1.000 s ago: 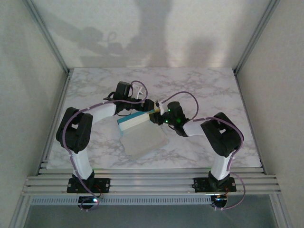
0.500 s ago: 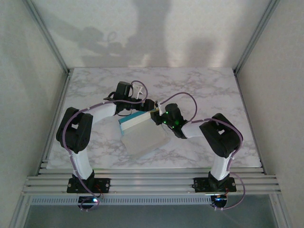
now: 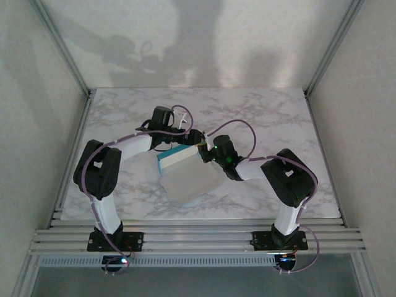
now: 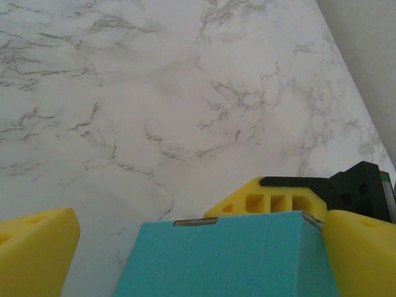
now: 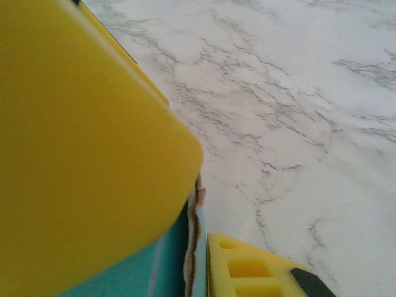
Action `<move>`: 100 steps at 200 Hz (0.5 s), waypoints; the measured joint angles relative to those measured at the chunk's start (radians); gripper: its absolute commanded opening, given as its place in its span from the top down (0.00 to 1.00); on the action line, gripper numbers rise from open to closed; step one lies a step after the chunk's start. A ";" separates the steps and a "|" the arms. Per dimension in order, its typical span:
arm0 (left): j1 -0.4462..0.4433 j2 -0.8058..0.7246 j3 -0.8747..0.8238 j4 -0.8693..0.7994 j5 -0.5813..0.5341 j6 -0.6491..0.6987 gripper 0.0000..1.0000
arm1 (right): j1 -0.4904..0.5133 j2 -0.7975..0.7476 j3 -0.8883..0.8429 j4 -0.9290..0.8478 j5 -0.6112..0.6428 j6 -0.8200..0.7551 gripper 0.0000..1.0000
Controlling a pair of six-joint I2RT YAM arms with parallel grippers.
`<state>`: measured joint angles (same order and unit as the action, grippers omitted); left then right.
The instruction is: Fold the paper box
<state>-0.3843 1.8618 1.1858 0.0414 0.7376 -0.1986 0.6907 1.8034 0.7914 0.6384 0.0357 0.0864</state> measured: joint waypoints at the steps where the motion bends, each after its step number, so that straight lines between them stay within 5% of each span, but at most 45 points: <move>1: 0.000 0.000 0.000 0.000 0.000 0.000 0.01 | 0.000 0.000 0.000 0.000 0.002 -0.001 0.86; 61: -0.009 0.000 0.001 -0.001 0.000 0.001 0.01 | 0.003 -0.010 0.002 -0.060 0.045 -0.016 0.68; 100: -0.009 0.000 0.005 -0.015 0.000 0.000 0.01 | 0.001 -0.010 0.001 -0.076 0.023 -0.011 0.70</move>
<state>-0.3931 1.8618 1.1908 0.0261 0.7372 -0.1982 0.6918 1.7931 0.7925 0.5629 0.0589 0.0750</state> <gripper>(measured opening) 0.993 0.322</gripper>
